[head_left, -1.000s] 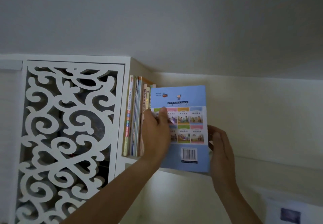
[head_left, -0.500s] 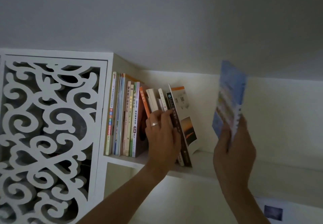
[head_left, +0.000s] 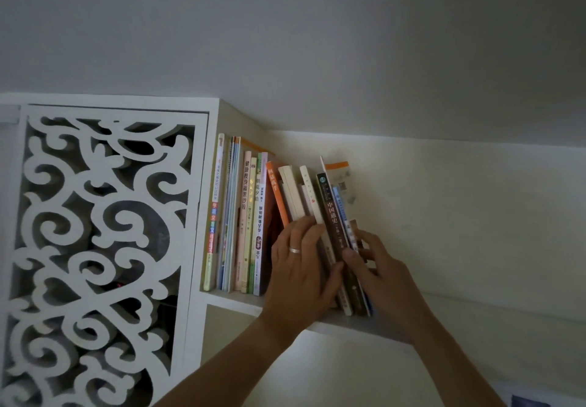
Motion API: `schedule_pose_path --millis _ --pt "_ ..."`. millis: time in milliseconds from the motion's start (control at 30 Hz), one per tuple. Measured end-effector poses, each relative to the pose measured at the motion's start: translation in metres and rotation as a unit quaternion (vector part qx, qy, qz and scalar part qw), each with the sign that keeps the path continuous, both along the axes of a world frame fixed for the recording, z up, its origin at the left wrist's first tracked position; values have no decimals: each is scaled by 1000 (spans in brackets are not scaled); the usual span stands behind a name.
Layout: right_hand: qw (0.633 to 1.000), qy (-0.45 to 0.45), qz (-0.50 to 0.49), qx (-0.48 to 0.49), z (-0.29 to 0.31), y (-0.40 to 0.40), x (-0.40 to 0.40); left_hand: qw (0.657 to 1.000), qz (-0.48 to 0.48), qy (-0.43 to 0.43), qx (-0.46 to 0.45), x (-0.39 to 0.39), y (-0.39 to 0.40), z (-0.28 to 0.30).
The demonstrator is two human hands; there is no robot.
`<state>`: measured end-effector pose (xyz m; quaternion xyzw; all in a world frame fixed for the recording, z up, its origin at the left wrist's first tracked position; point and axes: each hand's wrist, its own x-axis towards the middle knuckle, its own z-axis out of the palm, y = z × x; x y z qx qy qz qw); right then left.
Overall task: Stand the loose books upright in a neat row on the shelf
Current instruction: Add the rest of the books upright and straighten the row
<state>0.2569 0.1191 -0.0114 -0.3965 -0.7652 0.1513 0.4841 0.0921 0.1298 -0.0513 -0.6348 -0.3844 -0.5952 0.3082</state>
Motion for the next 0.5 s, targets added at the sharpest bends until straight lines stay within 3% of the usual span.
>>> schedule_pose_path --millis 67,200,367,500 --pt "1000 26 -1 0 -1 3 5 1000 12 3 -4 0 0 -1" --pt "1000 -3 8 22 -11 9 9 999 41 8 -19 1 1 -1" --pt "986 143 -74 47 -14 8 8 995 75 43 -39 -2 3 -5" --pt "984 108 -117 76 -15 14 9 975 113 190 -1 3 1 2"
